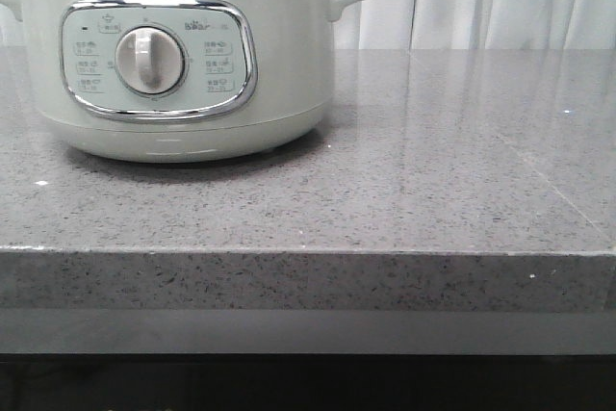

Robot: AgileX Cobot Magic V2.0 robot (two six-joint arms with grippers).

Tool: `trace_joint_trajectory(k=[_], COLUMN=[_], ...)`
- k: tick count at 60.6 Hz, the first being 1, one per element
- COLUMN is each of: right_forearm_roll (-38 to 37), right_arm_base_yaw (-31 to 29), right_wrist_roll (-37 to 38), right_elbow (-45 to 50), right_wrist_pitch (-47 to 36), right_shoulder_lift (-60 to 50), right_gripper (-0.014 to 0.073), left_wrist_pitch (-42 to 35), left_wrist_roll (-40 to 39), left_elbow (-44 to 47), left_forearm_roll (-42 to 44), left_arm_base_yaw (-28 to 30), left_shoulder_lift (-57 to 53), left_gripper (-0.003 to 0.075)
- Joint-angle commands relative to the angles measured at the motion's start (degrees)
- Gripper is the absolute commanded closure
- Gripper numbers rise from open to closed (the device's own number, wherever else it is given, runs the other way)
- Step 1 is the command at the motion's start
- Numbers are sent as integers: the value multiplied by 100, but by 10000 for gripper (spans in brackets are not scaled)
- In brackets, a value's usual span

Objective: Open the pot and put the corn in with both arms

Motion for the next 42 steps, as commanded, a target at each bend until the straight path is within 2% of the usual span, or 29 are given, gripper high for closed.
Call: trace_joint_trajectory(k=[1, 28, 42], right_forearm_roll=[-19, -19, -557], right_arm_base_yaw=[-34, -34, -442], right_wrist_roll=[-41, -28, 799], right_elbow=[-160, -78, 823], right_wrist_pitch=[-444, -541, -933], right_shoulder_lift=[30, 18, -650], right_gripper=[661, 661, 661], left_wrist_pitch=[-472, -472, -472], left_wrist_roll=[-7, -7, -7], left_elbow=[-2, -2, -2], left_forearm_roll=[-73, -73, -73], left_arm_base_yaw=[7, 7, 7], left_shoulder_lift=[-139, -139, -139], left_gripper=[739, 739, 739])
